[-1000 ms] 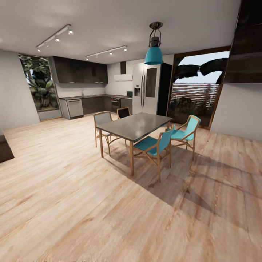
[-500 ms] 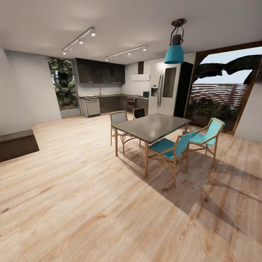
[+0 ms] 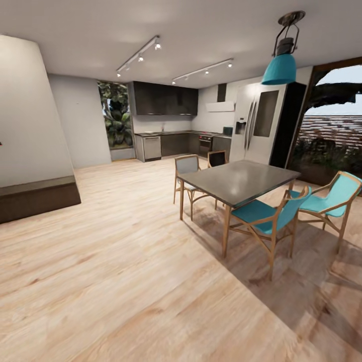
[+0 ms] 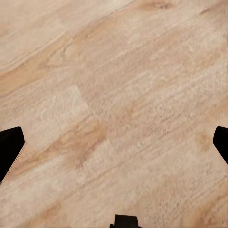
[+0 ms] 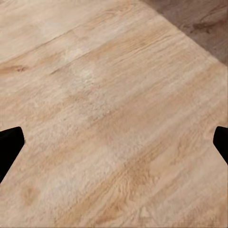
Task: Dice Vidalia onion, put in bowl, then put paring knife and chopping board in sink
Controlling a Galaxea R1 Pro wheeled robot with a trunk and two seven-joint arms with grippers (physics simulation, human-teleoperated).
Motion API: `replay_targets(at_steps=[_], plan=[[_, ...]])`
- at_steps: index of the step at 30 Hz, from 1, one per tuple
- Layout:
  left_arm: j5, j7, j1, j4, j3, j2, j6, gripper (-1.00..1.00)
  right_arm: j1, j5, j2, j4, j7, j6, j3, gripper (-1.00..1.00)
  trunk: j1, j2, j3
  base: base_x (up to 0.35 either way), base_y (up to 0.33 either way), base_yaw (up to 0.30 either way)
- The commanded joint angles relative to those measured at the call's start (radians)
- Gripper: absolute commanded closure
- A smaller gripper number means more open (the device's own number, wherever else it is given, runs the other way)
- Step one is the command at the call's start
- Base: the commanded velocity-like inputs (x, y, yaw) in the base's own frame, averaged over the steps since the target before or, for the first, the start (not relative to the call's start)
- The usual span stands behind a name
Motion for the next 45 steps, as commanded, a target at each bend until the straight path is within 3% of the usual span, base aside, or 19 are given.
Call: replay_targets(at_steps=[1, 31, 45], plan=[[0.002, 0.000, -0.001, 0.000, 0.000, 0.000, -0.003, -1.00, -0.001, 0.000, 0.000, 0.000, -0.002, -0.003, 0.000, -1.00, 0.001, 0.000, -0.001, 0.345, 0.000, 0.289], [0.002, 0.000, -0.001, 0.001, 0.000, 0.000, -0.003, -1.00, 0.000, 0.000, -0.001, 0.000, -0.002, -0.002, -0.001, -1.00, 0.001, 0.000, -0.001, 0.345, 0.029, 0.289], [0.001, 0.000, -0.001, 0.001, -0.001, 0.000, -0.003, -1.00, 0.000, 0.000, -0.001, -0.001, -0.002, -0.003, -0.001, -1.00, 0.001, 0.000, -0.001, 0.345, 0.000, 0.034]])
